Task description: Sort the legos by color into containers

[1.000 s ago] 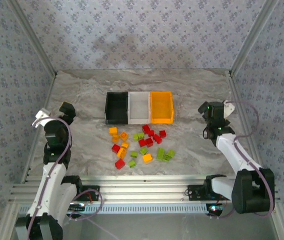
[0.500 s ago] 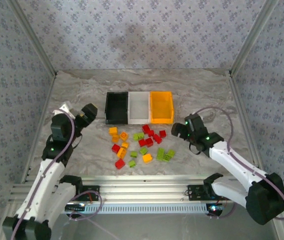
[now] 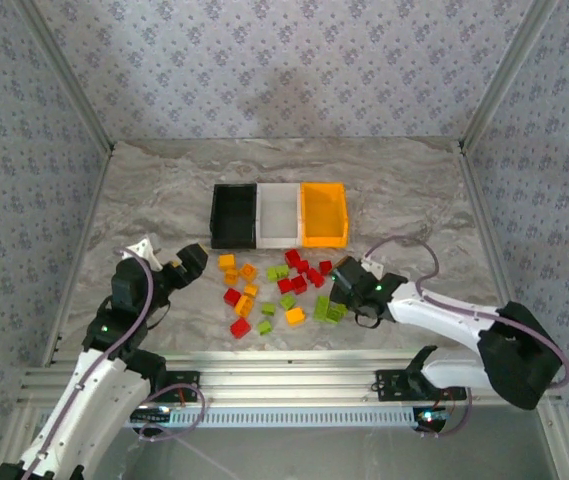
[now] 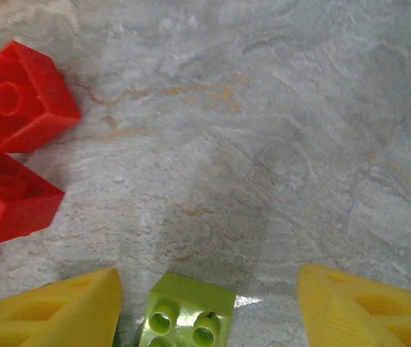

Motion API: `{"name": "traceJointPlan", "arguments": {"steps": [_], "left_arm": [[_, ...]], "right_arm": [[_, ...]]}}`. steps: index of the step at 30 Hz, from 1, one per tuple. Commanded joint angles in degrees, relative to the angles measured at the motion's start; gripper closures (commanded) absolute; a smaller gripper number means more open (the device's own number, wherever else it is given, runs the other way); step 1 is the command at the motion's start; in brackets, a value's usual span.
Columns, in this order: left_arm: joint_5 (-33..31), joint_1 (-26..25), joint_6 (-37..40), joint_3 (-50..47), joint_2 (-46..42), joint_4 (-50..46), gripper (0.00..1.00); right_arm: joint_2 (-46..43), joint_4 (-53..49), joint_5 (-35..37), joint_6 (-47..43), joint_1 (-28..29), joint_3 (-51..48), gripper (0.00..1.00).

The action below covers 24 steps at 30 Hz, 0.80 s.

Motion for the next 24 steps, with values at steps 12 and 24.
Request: {"name": "traceJointPlan", "arguments": {"steps": [12,24], "left_arm": [[-1.09,-0.22,-0.17,0.19,-0.54,-0.97,0.01],[-1.34,-0.22,1.1,2.51,3.54,-0.07,0.01]], "right_arm": [[5.51,-3.73,0.29,10.65,3.06,3.22,0.43],[7.81,-2.95,-1.98,12.65,3.55,0.77,0.56]]}}
